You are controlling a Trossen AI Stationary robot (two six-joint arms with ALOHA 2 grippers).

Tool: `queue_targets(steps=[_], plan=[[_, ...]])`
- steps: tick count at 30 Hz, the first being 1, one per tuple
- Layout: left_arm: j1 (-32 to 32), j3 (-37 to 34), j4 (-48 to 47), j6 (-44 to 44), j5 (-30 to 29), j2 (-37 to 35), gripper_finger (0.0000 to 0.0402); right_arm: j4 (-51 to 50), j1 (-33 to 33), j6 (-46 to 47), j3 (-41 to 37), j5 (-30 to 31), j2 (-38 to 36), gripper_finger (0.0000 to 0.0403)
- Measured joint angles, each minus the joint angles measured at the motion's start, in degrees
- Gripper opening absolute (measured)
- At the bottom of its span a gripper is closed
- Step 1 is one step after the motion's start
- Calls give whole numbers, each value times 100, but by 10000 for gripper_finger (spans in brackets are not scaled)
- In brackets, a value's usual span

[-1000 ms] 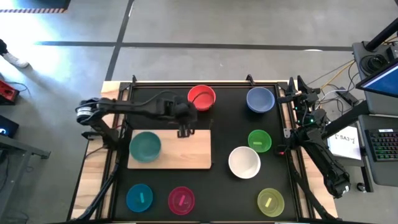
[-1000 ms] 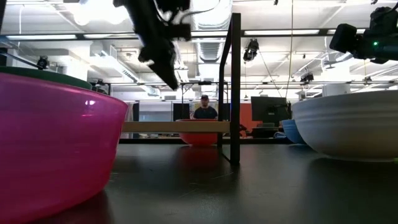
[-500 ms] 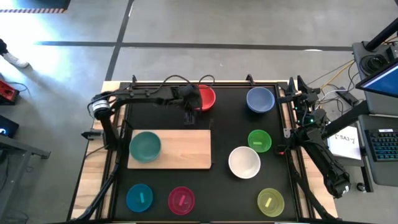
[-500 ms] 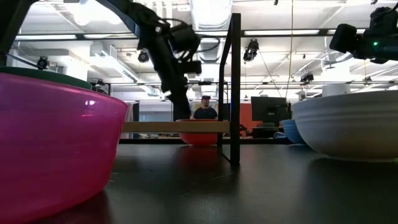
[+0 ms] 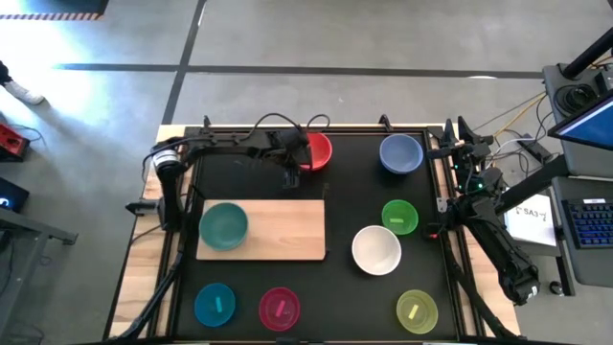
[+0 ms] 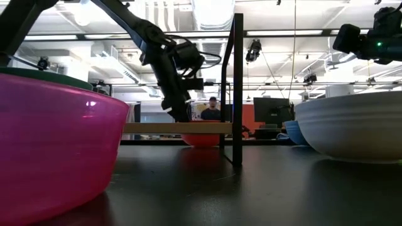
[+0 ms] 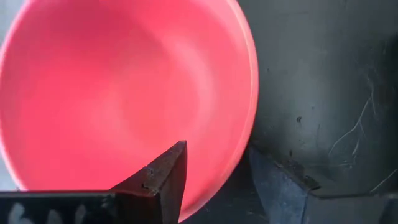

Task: Place and stack bowls onto a shelf
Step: Stack the orange bowl on top of the green bowl on the shelf

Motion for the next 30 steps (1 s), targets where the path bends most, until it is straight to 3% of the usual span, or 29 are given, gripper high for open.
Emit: queue_targets(steps=[6, 16, 20, 26, 30], plan=[[0, 0, -72, 11, -4, 151, 112, 0, 0, 0, -1, 2, 0, 171], [0, 1, -159, -8, -75, 183, 8, 0, 0, 2, 1, 2, 0, 171], [-38, 7, -185, -9, -335, 183, 7, 0, 0, 0, 1, 0, 0, 171], [-180, 4, -229, -96, -1199, 183, 1, 0, 0, 0, 0, 2, 0, 171], [-212, 2, -279, -190, -1342, 183, 0, 0, 2, 2, 1, 2, 0, 171]])
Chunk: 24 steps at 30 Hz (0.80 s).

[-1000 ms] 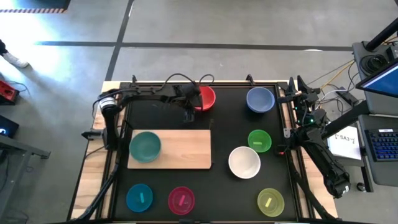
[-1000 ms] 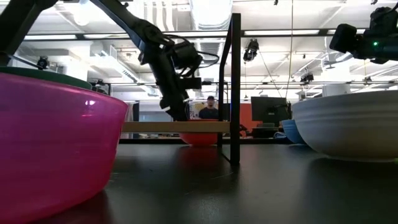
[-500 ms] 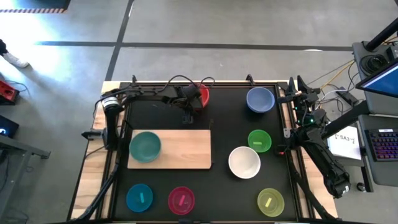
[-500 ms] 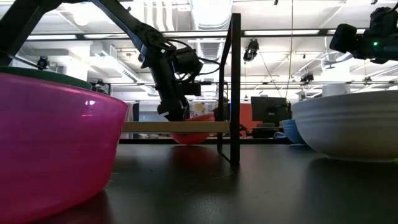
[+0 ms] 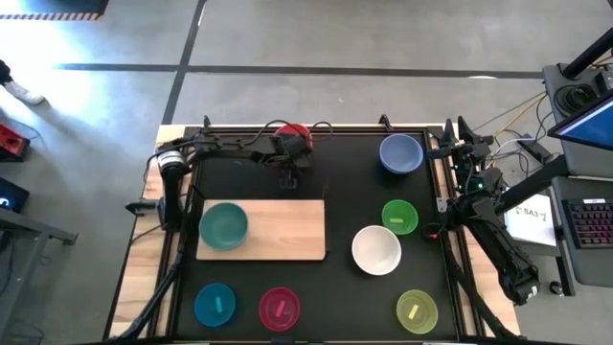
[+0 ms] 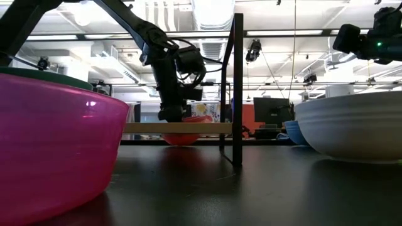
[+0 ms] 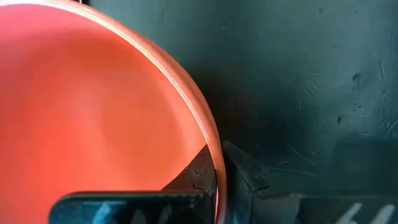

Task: Place and stack bowls onto a shelf
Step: Stack the orange bowl on top of the green bowl on the shelf

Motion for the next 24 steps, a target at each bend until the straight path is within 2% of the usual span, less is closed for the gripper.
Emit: queue_targets(steps=[14, 24], plan=[[-345, -2, -139, -435, -12, -204, 0, 0, -2, -1, -1, 0, 0, 171], [-804, -4, -867, -1164, -72, -1138, 0, 0, -1, -2, 0, 0, 0, 171]])
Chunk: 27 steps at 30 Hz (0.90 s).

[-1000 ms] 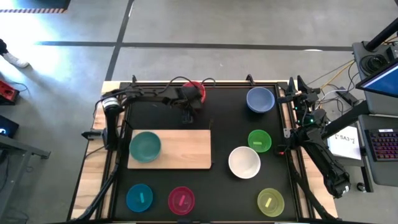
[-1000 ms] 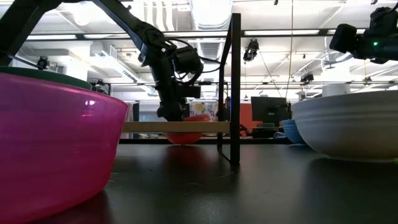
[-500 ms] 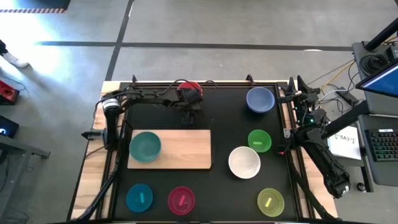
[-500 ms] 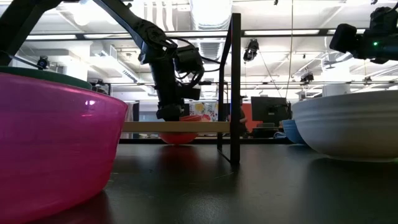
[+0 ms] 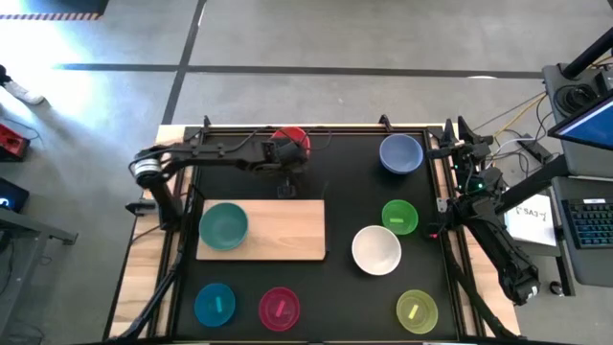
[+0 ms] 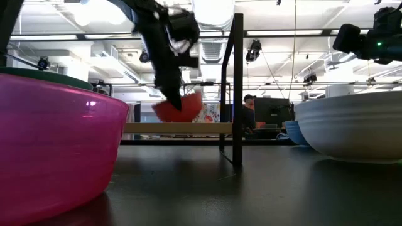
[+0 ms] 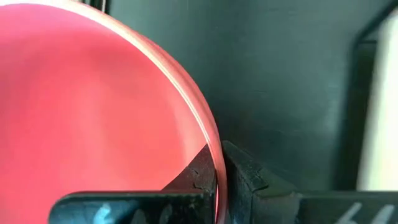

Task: Place and stack bowls onto a shelf
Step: Stack the orange bowl on top of the green bowl on the shelf

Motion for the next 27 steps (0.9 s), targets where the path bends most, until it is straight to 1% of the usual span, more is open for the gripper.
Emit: queue_targets(steps=[5, 8, 11, 15, 19, 24, 27], plan=[[-395, 0, -442, -568, 2, -634, 0, 0, 1, 0, -2, 0, 0, 171], [-768, 0, -1002, -1279, -22, -974, 0, 0, -1, 0, 0, 0, 0, 171], [-1342, 0, -1613, -2084, -59, -1286, 0, 0, -1, 2, 0, 0, 0, 171], [-2237, 0, -2233, -3041, -511, -1659, 0, 0, 0, 0, -1, 0, 0, 171], [-2961, 0, -2876, -4423, -547, -1870, 0, 0, 1, 2, -2, 0, 0, 171], [-3554, 0, -3391, -5428, -527, -2010, 0, 1, -1, 1, -1, 0, 0, 171], [-3829, 0, -3647, -6021, -305, -2052, 0, 0, -1, 2, -1, 0, 0, 171]])
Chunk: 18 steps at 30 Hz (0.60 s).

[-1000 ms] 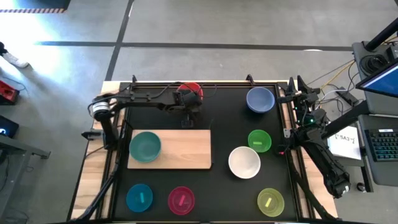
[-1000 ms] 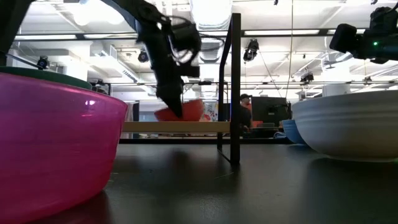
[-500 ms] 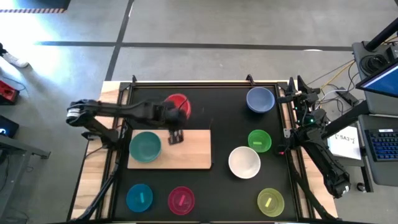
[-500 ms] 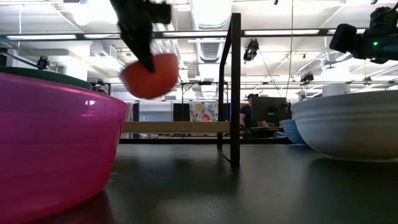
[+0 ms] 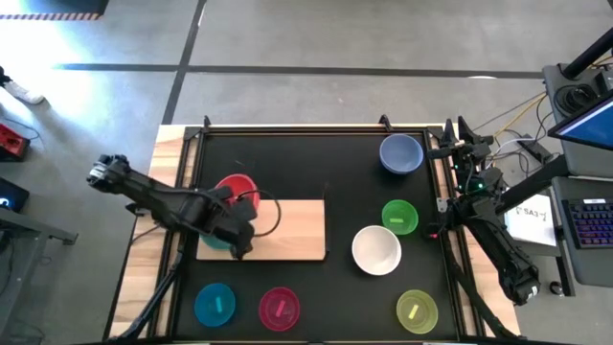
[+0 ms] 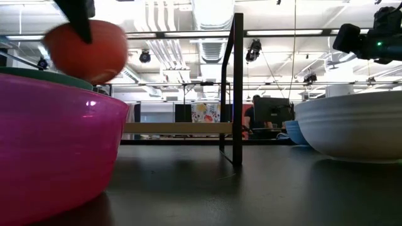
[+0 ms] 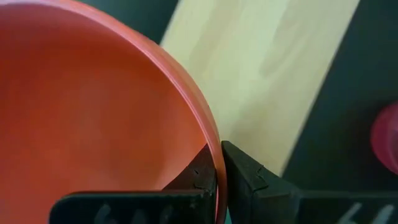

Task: Place and stack bowls onto a shelf
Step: Stack the orange bowl on top of the green bowl on the shelf

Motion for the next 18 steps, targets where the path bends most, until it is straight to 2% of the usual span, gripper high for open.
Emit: queue_targets(steps=[8, 18], plan=[[-499, 0, -288, -1230, 760, 16, 0, 1, 0, 0, 0, 0, 0, 171], [-608, -29, -493, -1498, 969, 270, 3, 0, 2, -1, -1, 0, 0, 171]])
